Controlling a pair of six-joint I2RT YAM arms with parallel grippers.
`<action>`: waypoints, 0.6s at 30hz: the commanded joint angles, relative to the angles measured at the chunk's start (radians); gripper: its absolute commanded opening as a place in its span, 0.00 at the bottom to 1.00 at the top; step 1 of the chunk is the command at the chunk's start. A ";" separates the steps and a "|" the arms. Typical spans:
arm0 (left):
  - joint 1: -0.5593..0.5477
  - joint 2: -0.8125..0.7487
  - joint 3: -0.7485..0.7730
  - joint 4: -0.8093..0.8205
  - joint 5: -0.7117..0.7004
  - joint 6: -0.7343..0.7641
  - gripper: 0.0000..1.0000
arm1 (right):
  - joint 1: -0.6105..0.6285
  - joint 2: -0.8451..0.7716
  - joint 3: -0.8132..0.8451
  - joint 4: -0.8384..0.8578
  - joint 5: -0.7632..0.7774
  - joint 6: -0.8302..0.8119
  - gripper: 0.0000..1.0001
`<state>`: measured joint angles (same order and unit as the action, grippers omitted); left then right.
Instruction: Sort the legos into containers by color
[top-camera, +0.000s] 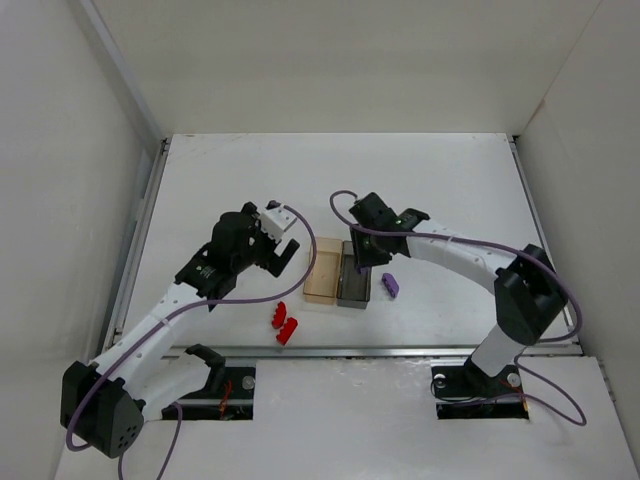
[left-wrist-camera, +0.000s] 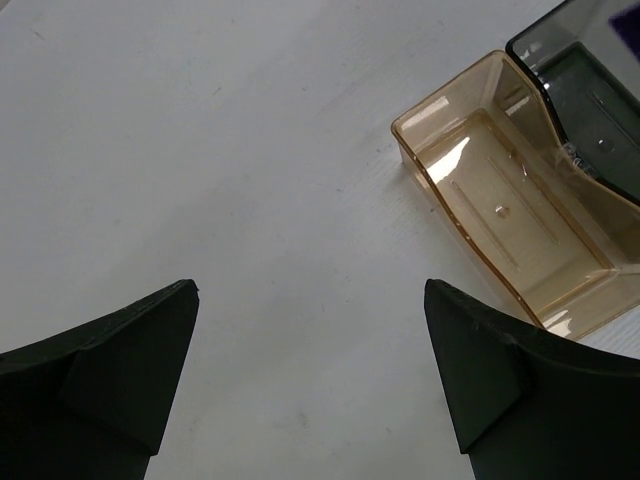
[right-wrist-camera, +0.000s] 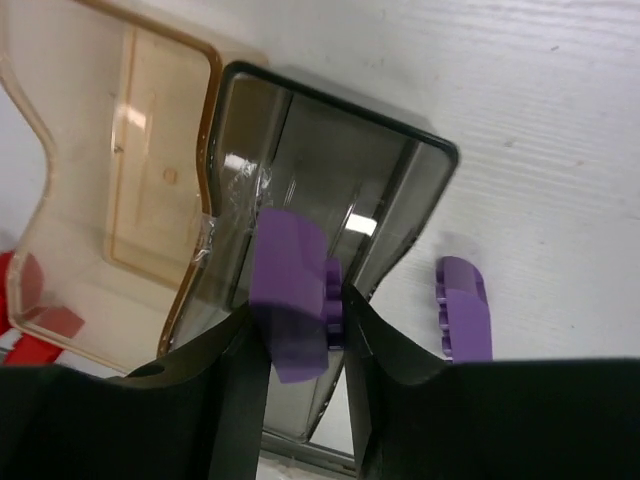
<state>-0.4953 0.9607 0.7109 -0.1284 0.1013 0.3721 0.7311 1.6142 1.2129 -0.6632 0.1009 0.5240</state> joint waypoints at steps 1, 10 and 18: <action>0.001 -0.005 -0.011 0.001 0.028 -0.001 0.94 | 0.024 0.018 0.020 0.065 -0.069 -0.007 0.39; 0.001 0.004 -0.021 -0.092 0.046 0.050 0.83 | 0.034 -0.080 0.077 -0.009 -0.021 -0.027 0.86; 0.001 0.047 -0.041 -0.231 0.049 0.088 0.72 | -0.050 -0.183 -0.154 -0.102 -0.010 0.102 0.68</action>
<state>-0.4953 0.9936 0.6884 -0.2951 0.1406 0.4374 0.7273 1.4147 1.1549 -0.6964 0.0998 0.5560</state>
